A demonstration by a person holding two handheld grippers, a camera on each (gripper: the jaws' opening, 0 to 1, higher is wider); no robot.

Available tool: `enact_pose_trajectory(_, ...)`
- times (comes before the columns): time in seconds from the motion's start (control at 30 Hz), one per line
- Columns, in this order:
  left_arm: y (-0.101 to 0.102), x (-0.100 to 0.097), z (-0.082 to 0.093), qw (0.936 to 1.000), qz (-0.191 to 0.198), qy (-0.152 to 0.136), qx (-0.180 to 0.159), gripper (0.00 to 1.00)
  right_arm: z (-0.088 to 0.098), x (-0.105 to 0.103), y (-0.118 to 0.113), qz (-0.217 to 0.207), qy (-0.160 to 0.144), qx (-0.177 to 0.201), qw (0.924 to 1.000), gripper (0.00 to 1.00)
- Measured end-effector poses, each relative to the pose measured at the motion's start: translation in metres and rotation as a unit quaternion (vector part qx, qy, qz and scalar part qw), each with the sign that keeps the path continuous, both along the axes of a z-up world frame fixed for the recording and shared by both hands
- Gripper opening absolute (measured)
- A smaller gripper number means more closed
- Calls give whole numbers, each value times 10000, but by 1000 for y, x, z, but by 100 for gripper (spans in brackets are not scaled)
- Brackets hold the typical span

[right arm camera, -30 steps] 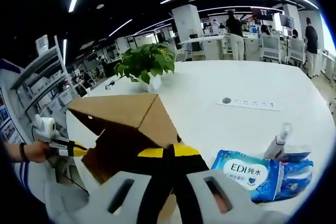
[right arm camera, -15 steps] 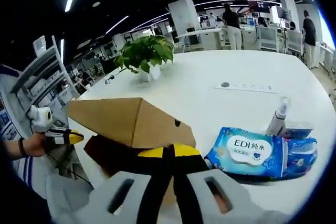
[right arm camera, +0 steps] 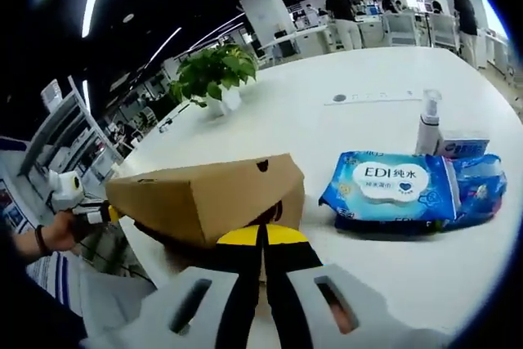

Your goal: Operate the shoe box by opening the lid, removing the specified soft item, and placing it in the target area until the item is outside and the box remains undamaged.

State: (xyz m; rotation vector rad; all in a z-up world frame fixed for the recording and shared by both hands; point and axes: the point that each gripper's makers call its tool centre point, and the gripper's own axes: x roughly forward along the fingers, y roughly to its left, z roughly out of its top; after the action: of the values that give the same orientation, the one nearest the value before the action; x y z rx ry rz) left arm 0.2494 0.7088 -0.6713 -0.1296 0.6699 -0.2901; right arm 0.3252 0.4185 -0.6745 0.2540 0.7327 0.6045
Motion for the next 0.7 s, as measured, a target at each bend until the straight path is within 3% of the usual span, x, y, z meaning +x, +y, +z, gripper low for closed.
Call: enact_pose_trajectory(0.7,9,-23,-25,9994,122,319,111,6,-33,-14,-1,-225,432,189,9986,0)
